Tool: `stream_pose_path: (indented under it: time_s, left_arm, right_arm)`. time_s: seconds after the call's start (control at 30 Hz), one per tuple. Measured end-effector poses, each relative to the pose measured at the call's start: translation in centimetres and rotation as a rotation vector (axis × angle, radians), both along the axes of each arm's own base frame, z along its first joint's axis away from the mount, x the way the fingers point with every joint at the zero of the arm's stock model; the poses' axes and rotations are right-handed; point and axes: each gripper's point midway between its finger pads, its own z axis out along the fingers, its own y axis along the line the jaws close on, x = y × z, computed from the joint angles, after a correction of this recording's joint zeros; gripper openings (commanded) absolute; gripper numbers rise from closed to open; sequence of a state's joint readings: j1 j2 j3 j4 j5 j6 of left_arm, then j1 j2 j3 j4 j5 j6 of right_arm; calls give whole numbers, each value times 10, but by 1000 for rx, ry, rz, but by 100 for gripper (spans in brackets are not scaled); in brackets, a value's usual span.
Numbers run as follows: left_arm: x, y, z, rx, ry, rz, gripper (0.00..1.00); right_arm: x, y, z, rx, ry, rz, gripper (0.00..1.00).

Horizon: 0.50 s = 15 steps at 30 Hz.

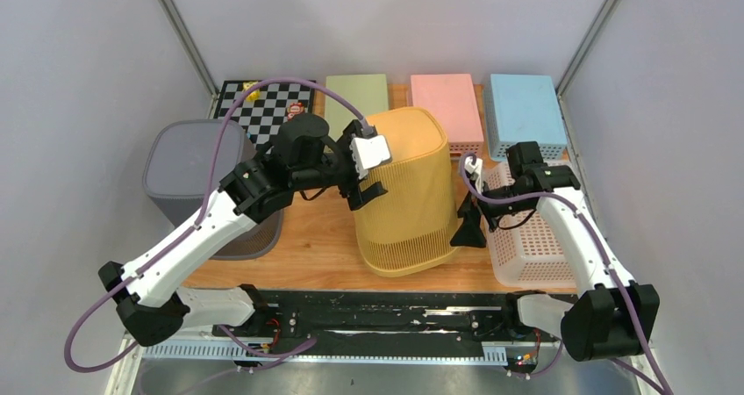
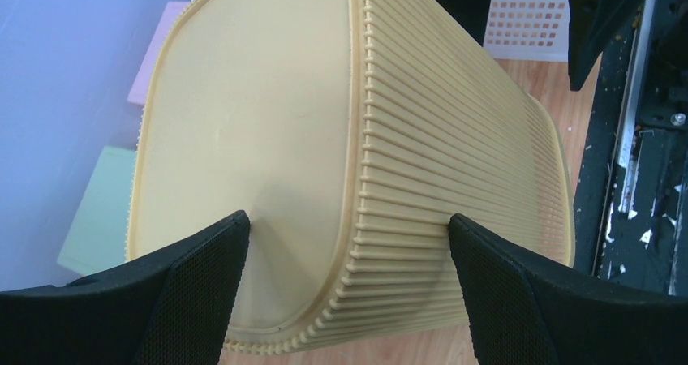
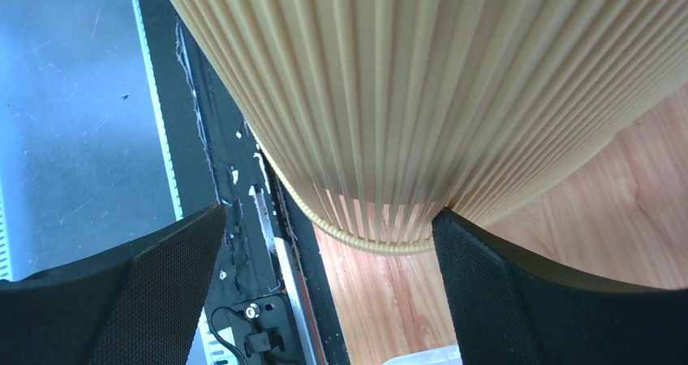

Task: Turn the large container upside down
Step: Turn the container upside down at the center of the board.

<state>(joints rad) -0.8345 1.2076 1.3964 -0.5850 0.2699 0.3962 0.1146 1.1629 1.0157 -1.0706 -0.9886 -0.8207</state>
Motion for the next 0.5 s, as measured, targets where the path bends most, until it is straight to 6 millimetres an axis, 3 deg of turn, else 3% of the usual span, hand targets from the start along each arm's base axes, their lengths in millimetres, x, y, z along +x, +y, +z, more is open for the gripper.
stream_pose_path:
  time_s: [0.5]
  left_arm:
    - [-13, 24, -15, 83, -112, -51, 94]
  right_arm:
    - [-32, 18, -8, 4, -18, 146, 100]
